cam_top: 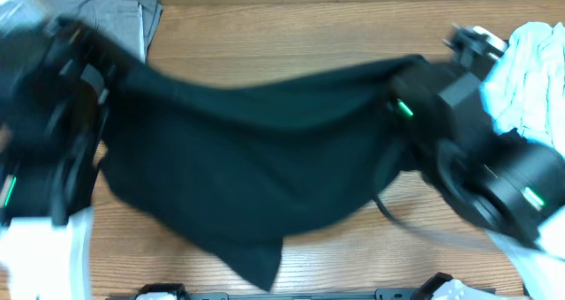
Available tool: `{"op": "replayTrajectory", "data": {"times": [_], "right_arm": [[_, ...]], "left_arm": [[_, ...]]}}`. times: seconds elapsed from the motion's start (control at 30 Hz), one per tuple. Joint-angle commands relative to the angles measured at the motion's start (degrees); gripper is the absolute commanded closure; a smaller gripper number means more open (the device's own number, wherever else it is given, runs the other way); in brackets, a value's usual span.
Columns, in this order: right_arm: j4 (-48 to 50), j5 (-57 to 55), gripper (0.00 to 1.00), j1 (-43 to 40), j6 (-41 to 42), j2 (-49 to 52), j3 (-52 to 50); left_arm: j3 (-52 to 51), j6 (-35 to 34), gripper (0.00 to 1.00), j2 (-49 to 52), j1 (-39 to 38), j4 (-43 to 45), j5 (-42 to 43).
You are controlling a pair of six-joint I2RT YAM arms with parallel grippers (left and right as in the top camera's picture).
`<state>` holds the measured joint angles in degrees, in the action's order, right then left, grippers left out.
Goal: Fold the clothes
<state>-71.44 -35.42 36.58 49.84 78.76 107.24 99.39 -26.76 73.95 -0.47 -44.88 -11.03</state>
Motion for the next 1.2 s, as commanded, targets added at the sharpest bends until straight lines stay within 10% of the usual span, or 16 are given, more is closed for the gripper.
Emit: {"op": "replayTrajectory", "data": {"times": [0.0,0.13,0.2,0.23,0.7,1.17], "right_arm": [[3.0,-0.4,0.96,-7.4,3.0,6.6,0.7],[7.9,5.6,0.78,-14.9,0.5,15.9,0.7],[10.0,9.6,0.15,-17.8,-2.1,21.0,0.7],[10.8,11.6,0.0,-19.1,-3.4,23.5,0.7],[2.7,17.2,0.0,-24.7,-6.8,28.7,0.9],[-5.4,30.0,0.0,-24.7,-17.3,28.6,-0.2]], "left_arm": [[-0.3,1.1,0.96,11.2,-0.3,5.7,-1.1],[-0.3,1.0,0.96,23.5,-0.7,12.4,2.1],[-0.3,1.0,0.37,28.8,-1.0,14.3,4.0],[-0.3,1.0,0.0,31.2,-1.1,14.9,5.0],[-0.3,1.4,0.0,32.8,-1.1,2.8,12.4],[-2.7,19.3,0.0,25.9,-4.9,-21.9,30.6]]}}
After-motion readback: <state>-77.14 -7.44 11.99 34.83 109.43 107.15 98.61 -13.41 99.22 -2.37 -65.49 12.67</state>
